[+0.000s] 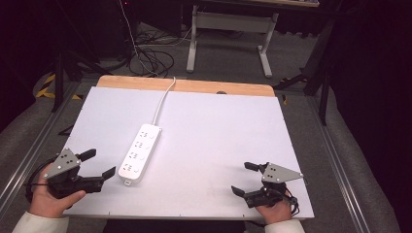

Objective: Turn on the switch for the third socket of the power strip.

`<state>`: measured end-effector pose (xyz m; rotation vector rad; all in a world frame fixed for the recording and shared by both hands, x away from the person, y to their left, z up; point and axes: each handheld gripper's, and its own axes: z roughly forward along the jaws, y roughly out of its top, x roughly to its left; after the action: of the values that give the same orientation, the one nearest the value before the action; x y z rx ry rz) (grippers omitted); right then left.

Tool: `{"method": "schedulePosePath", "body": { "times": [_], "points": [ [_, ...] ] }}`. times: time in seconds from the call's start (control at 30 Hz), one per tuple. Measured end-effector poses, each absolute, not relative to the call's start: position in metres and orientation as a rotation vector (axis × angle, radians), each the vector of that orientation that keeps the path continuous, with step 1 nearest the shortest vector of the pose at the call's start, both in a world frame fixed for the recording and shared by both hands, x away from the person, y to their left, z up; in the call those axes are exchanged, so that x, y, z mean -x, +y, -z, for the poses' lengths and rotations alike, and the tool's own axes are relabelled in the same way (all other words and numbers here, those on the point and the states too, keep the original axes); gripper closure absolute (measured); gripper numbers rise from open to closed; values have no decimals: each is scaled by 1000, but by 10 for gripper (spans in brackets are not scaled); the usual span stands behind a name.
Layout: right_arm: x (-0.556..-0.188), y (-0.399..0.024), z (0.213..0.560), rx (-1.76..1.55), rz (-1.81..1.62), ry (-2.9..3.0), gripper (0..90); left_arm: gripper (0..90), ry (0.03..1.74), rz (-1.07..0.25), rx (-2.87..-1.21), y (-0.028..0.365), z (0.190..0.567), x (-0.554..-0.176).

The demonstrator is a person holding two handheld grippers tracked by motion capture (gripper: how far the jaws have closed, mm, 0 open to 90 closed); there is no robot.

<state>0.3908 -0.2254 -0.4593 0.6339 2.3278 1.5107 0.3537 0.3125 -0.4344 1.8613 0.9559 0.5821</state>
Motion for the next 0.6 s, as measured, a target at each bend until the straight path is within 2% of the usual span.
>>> {"method": "schedulePosePath", "body": {
  "times": [0.3, 0.6],
  "points": [
    [-391, -225, 460, -635, -1513, 2330, 95, 121, 939, -569, -1875, 319, 451, -346],
    [-391, -225, 460, -636, -1512, 2327, 94, 120, 891, -620, -1843, 322, 465, -339]
  ]
}}
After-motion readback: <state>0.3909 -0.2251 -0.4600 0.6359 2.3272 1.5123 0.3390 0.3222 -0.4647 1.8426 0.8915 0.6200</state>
